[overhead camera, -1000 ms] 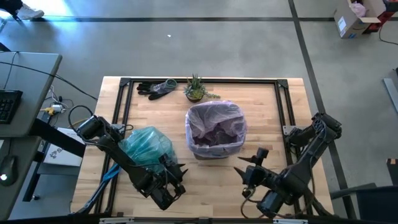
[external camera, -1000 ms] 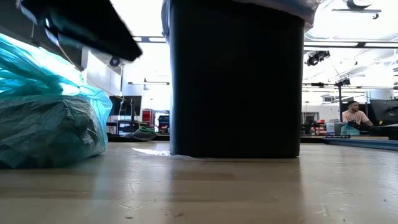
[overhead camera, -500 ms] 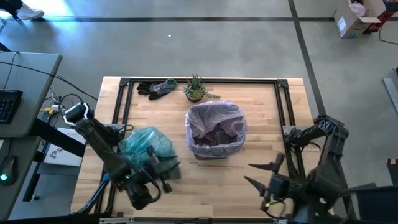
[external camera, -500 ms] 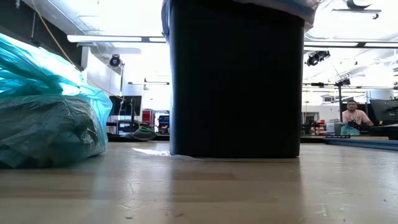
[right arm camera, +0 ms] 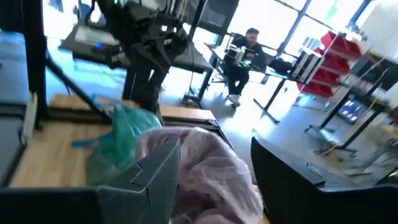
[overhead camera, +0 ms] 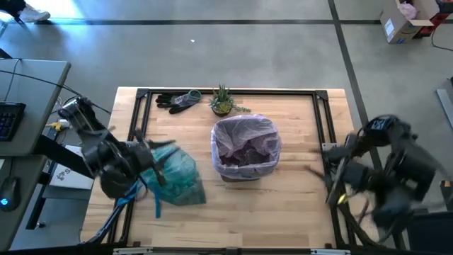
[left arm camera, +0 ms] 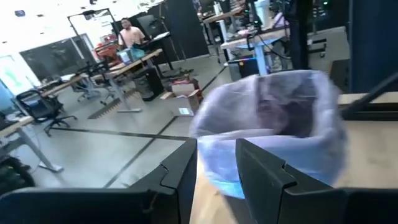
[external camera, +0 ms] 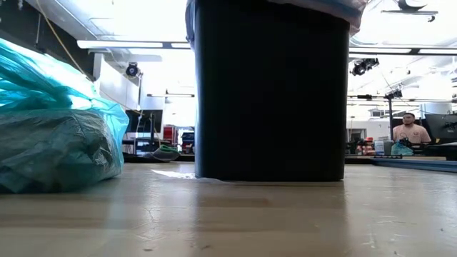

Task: Place trash/remove bag and relplace
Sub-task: Return to Home Position

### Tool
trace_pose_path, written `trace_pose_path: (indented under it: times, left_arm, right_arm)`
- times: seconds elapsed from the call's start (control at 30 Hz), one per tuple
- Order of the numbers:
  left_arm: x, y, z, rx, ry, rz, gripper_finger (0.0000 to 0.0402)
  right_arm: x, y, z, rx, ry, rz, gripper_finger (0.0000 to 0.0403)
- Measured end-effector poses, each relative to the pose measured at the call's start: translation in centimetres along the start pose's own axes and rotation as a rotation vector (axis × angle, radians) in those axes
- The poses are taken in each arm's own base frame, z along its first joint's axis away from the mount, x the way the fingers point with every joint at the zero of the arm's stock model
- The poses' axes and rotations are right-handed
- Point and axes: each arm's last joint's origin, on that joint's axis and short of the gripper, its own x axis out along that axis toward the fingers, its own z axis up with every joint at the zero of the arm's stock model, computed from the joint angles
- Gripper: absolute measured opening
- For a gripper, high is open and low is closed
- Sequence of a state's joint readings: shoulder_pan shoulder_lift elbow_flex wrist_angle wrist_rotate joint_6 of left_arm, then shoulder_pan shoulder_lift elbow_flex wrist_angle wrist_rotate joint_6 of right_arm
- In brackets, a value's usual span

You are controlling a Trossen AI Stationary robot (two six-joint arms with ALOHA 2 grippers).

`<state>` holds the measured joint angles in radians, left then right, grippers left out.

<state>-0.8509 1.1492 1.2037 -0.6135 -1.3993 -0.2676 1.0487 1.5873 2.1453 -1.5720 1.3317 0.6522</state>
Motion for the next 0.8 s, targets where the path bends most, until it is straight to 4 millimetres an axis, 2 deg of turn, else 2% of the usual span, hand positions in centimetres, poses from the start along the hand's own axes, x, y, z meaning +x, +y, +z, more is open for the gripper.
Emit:
trace_pose_path:
  times: [0.1,0.2,0.33,0.43,0.57,0.7,0.8]
  left_arm:
    - [-0.5,3.0,0.1,-0.003,-0.001,0.010,0.0097]
    - [-0.9,5.6,-0.2,-0.019,0.005,0.015,0.0097]
    - [-1.4,8.6,-1.4,-0.037,0.012,0.047,0.0097]
    - [-1.7,10.2,-3.4,-0.078,-0.023,0.101,0.0097]
    - [-2.1,11.4,-7.3,-0.182,-0.068,0.091,0.0097]
    - [-2.3,11.6,-10.9,-0.330,-0.090,0.025,0.0097]
    - [-2.4,11.0,-12.5,-0.423,-0.093,-0.016,0.0097]
  right_arm:
    - [-0.7,-3.6,0.0,0.057,-0.011,0.009,0.0185]
    - [-1.2,-7.0,-0.9,0.102,-0.012,0.028,0.0185]
    - [-1.4,-10.1,-3.4,0.124,-0.005,0.034,0.0185]
    - [-1.3,-11.6,-6.3,0.171,-0.003,0.020,0.0185]
    - [-0.6,-11.5,-11.0,0.242,-0.004,0.006,0.0185]
    - [0.4,-9.7,-15.2,0.313,-0.015,0.023,0.0185]
    - [1.0,-8.2,-17.8,0.354,-0.026,0.059,0.0185]
